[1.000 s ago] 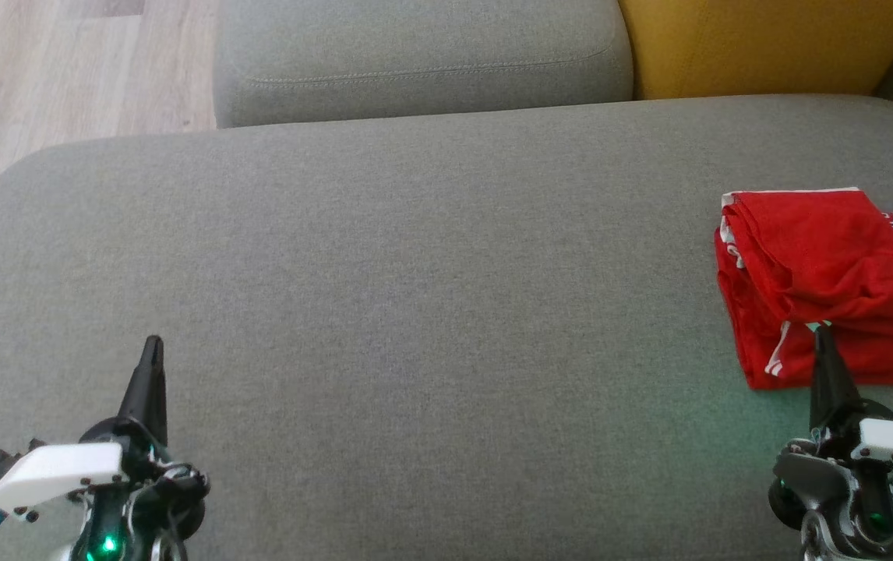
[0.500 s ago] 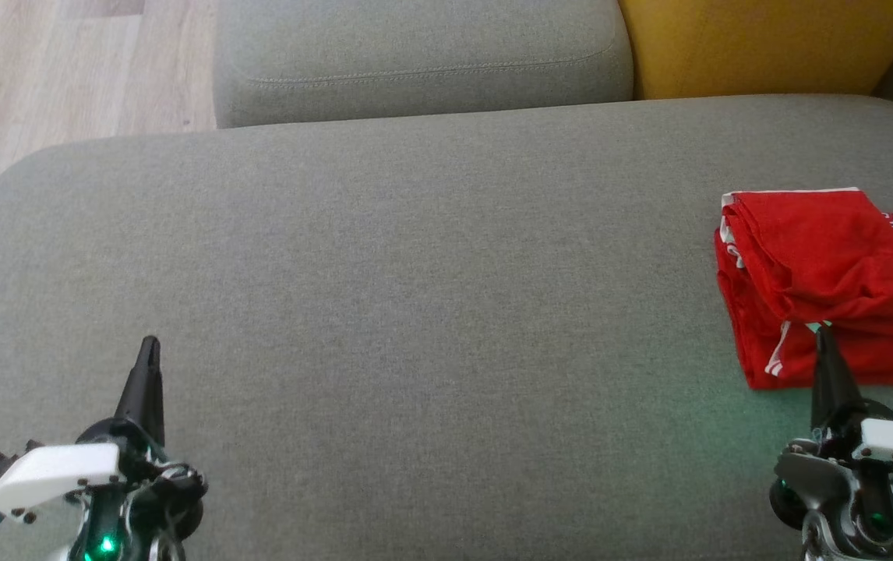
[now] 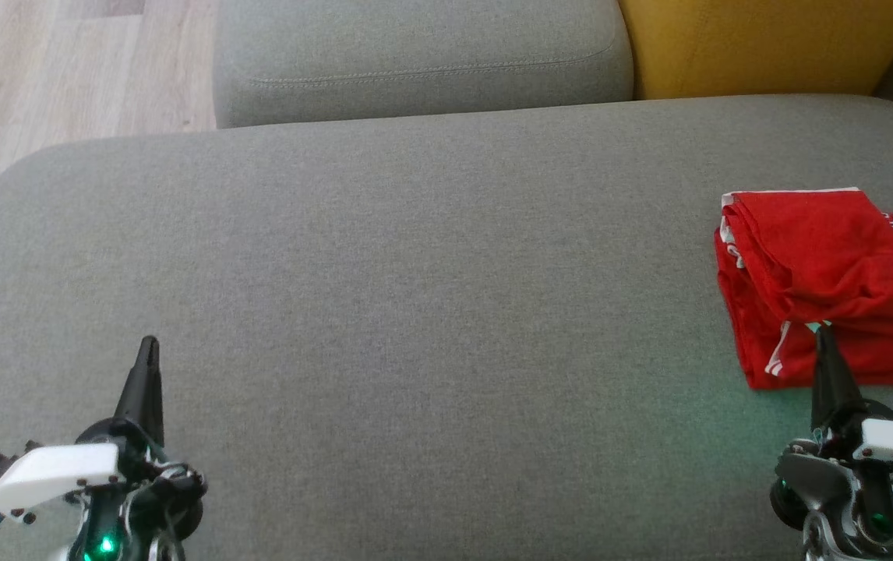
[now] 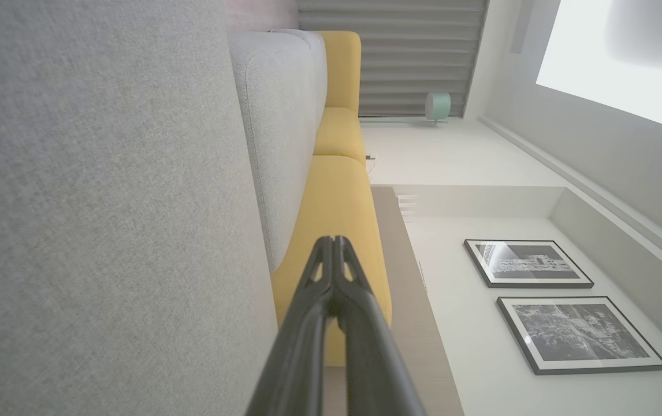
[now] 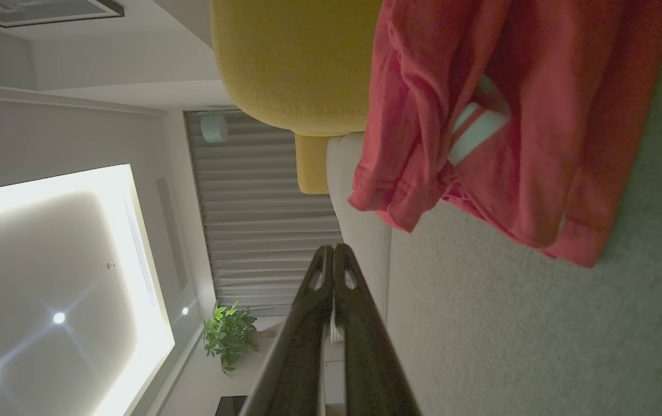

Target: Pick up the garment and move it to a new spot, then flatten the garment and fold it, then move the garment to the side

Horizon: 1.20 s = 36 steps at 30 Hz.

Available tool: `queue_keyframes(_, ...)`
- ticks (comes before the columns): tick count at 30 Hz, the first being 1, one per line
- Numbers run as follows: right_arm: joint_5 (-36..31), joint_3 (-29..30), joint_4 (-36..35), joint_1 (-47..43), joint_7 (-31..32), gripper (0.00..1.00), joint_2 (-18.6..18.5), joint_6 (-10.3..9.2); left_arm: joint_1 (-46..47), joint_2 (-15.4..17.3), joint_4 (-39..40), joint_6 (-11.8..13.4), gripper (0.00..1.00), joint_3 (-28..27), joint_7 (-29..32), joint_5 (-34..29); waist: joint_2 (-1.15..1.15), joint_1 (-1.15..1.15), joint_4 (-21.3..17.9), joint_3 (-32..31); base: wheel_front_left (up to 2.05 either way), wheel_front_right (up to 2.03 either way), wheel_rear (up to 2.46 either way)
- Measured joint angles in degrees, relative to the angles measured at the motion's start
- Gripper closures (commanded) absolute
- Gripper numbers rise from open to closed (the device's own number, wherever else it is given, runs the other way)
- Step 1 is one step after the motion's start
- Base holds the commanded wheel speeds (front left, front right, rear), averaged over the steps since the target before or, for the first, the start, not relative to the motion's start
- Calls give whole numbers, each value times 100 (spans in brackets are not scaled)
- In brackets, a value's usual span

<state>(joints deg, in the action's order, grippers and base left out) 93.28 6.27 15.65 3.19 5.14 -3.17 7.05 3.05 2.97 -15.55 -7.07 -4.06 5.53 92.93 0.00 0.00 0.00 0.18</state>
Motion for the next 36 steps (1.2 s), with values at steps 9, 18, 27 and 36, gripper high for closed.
queue_keyframes(9, -4, 7, 1, 0, 1, 100, 2, 0, 0, -10, 0, 0, 100, -7, 0, 0, 0, 0, 0, 0, 0, 0, 0)
queue_keyframes(18, -8, 23, 2, 0, 12, 100, 4, 0, 0, -15, -1, 0, 100, -15, 22, 0, 0, 0, 0, 0, 0, 0, 0)
queue_keyframes(27, -9, 38, 4, 0, 19, 100, 9, 0, 0, -18, -1, -1, 100, -20, 42, -1, 0, 0, 0, 0, 0, 0, 0)
queue_keyframes(36, -9, 49, 7, 0, 19, 100, 12, 0, 0, -20, -2, 0, 100, -25, 42, -1, 0, 0, 0, 0, 0, 0, 0)
